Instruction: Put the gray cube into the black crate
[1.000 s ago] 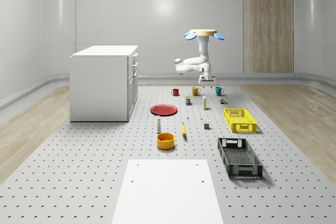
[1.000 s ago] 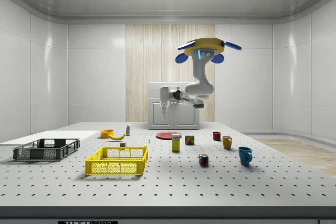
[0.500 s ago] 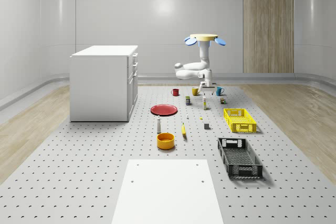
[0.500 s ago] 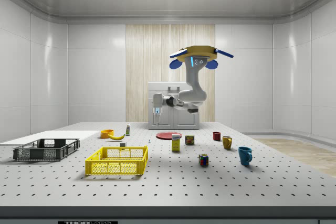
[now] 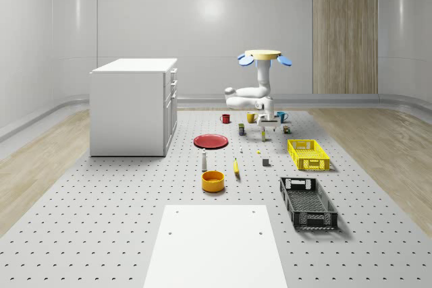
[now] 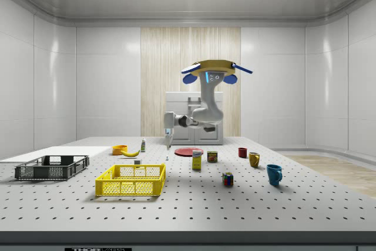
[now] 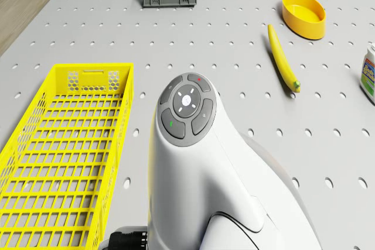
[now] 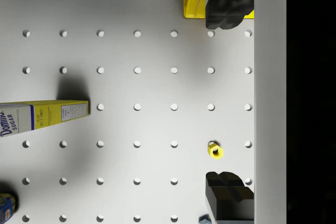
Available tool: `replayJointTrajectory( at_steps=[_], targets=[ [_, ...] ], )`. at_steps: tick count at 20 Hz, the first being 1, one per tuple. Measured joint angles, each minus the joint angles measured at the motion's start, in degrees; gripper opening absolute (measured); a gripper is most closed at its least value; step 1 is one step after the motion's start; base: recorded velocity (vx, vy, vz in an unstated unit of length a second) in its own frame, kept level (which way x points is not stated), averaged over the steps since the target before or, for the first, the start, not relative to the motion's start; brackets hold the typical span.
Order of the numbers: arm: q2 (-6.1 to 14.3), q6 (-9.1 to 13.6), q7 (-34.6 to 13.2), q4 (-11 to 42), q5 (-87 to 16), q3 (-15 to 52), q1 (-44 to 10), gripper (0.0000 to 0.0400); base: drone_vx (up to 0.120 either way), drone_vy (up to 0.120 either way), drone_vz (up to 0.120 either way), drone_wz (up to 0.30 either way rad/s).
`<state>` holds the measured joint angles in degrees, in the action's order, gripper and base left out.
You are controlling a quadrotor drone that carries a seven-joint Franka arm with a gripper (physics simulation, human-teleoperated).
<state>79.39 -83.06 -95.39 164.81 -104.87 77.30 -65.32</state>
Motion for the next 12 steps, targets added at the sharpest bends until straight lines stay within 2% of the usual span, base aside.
replayJointTrajectory(
  at_steps=[8, 10, 12],
  targets=[
    [1.25, -1.17, -0.26, -0.06, 0.55, 0.24, -0.3, 0.04, 0.12, 0.0, -0.115, 0.0],
    [1.55, -1.44, -0.32, -0.08, 0.67, 0.29, -0.37, 0.04, 0.12, 0.0, 0.0, 0.0],
    [1.84, -1.71, -0.38, -0.09, 0.8, 0.34, -0.44, 0.04, 0.12, -0.1, 0.0, 0.0]
  ],
)
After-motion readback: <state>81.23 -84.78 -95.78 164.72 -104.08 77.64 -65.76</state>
